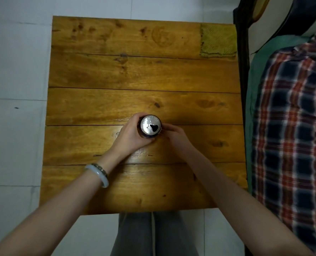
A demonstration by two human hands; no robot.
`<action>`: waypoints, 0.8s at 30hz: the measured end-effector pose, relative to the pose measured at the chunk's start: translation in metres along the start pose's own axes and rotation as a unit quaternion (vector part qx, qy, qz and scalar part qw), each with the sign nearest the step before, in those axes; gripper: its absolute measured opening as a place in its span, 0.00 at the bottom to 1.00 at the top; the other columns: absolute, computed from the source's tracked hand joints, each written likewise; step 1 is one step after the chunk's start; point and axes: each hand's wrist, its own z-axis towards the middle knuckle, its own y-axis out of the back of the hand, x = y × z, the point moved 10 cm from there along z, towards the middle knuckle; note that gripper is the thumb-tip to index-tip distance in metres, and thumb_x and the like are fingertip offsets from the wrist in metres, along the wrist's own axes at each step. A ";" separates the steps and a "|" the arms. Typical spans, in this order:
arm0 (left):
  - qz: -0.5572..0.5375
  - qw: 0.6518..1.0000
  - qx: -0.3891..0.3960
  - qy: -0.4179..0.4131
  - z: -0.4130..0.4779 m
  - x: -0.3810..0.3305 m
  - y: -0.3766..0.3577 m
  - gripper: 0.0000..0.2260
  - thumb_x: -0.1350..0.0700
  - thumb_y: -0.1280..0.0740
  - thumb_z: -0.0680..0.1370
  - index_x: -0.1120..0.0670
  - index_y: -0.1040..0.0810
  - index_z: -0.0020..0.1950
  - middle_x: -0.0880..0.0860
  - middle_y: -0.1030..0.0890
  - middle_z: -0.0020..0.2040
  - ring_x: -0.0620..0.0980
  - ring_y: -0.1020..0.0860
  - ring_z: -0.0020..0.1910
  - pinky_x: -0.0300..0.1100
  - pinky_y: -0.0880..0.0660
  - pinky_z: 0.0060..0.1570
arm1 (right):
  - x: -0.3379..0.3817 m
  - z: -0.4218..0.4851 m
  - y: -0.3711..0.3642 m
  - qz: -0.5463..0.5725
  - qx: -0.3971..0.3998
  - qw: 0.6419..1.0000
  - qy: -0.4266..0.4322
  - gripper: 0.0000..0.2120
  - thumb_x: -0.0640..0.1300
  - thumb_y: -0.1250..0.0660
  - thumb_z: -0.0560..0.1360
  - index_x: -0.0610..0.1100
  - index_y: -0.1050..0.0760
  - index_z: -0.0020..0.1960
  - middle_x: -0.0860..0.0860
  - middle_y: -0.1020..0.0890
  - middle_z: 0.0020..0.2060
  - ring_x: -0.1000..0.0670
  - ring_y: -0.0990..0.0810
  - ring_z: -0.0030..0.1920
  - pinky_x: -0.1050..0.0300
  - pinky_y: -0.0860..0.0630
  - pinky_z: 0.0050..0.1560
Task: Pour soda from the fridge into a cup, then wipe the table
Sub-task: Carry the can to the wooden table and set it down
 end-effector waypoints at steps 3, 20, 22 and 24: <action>-0.003 1.000 -0.002 0.008 0.001 0.004 0.000 0.34 0.54 0.20 0.63 0.50 0.31 0.65 0.42 0.27 0.57 0.39 0.28 0.56 0.25 0.34 0.53 | 0.000 0.001 -0.003 0.000 0.004 1.000 -0.005 0.19 0.26 0.39 0.71 0.35 0.24 0.60 0.41 0.19 0.54 0.47 0.22 0.55 0.54 0.27 0.60; 0.161 0.985 0.022 0.048 -0.038 -0.020 0.044 0.43 0.55 0.24 0.69 0.56 0.47 0.76 0.57 0.36 0.73 0.55 0.39 0.72 0.47 0.41 0.70 | 0.070 -0.062 -0.004 -0.404 0.009 0.913 0.060 0.22 0.36 0.40 0.77 0.43 0.33 0.70 0.45 0.25 0.61 0.47 0.24 0.56 0.59 0.27 0.53; 0.197 0.980 -0.001 0.033 -0.052 -0.042 0.065 0.41 0.55 0.26 0.71 0.57 0.47 0.76 0.58 0.36 0.73 0.56 0.39 0.72 0.47 0.42 0.70 | 0.091 -0.086 -0.007 -0.474 0.006 0.877 0.080 0.25 0.38 0.40 0.77 0.43 0.38 0.73 0.45 0.32 0.70 0.45 0.32 0.67 0.52 0.33 0.65; 0.226 0.973 -0.029 0.022 -0.067 -0.066 0.087 0.40 0.54 0.27 0.72 0.57 0.47 0.76 0.59 0.35 0.72 0.57 0.38 0.71 0.48 0.41 0.69 | 0.115 -0.113 -0.017 -0.517 0.013 0.848 0.117 0.27 0.38 0.40 0.77 0.43 0.41 0.74 0.45 0.35 0.72 0.45 0.36 0.71 0.53 0.38 0.68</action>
